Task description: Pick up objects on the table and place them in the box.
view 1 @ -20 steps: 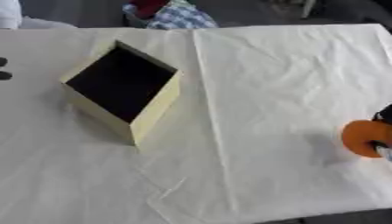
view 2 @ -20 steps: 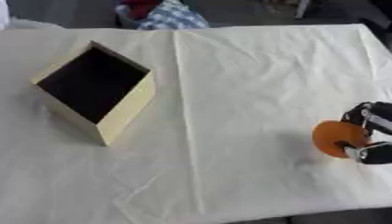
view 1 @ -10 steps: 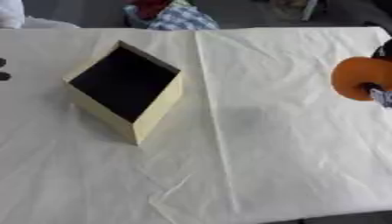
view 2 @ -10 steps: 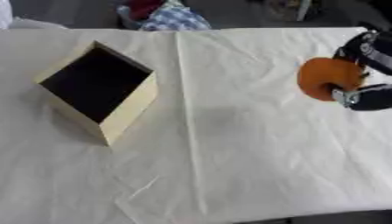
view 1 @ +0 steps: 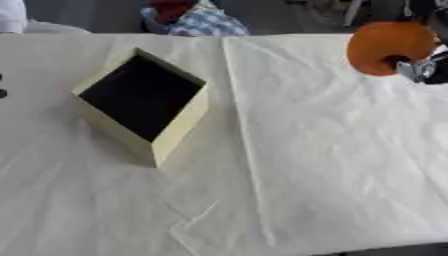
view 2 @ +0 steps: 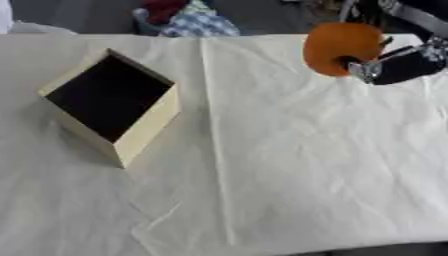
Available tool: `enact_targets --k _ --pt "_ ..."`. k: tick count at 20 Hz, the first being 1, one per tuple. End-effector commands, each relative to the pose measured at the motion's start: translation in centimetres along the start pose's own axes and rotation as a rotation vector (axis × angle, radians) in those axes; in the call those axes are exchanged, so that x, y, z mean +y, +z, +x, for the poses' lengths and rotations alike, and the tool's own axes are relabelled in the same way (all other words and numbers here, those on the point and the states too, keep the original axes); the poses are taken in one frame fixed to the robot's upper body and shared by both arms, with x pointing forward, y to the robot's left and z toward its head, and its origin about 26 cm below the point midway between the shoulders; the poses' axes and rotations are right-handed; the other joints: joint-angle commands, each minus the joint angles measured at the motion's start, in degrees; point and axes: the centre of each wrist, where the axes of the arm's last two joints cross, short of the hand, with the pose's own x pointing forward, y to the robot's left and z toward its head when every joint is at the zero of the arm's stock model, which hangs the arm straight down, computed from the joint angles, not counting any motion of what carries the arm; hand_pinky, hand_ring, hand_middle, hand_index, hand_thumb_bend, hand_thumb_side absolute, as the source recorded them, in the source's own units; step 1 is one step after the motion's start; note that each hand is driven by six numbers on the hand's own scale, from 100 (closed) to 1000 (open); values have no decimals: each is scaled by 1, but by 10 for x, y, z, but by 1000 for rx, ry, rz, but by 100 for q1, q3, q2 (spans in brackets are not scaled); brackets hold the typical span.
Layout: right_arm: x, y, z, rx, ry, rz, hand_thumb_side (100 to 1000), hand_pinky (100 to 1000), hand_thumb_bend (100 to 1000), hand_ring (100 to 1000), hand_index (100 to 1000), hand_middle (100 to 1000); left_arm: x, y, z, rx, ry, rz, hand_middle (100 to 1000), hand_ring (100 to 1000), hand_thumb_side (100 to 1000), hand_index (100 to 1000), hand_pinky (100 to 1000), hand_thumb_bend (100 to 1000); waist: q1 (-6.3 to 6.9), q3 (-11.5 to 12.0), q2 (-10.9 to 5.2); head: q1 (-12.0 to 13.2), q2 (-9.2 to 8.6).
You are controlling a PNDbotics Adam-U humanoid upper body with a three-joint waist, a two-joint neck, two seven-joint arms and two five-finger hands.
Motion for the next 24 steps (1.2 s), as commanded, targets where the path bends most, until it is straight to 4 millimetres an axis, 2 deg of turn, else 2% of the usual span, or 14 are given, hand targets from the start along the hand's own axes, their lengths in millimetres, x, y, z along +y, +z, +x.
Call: enact_targets --k 1,7,14,20,24 --pt "-13 -14 2 -34 11 -10 100 508 100 528 530 421 -1 -4 7 -31 7 -15 701 662 802 671 616 100 -1 18 -102 -41 -35" --pt "-24 -64 10 -85 -12 -28 100 499 100 526 527 416 -4 -5 8 -33 22 -27 702 662 802 670 617 100 21 69 -108 -99 -34" --pt "-26 -123 34 -181 -47 -57 100 488 100 521 520 408 -8 -6 8 -33 43 -38 703 663 803 670 618 100 51 171 -88 -210 -41" --pt "-16 -163 60 -248 -83 -43 100 481 100 519 519 406 -12 -9 10 -43 67 -48 704 663 800 669 618 100 73 309 -84 -383 -80" --pt "-3 -183 72 -261 -99 -31 100 474 100 517 517 405 -14 -11 11 -51 84 -53 704 663 800 669 619 100 87 417 -57 -532 -127"
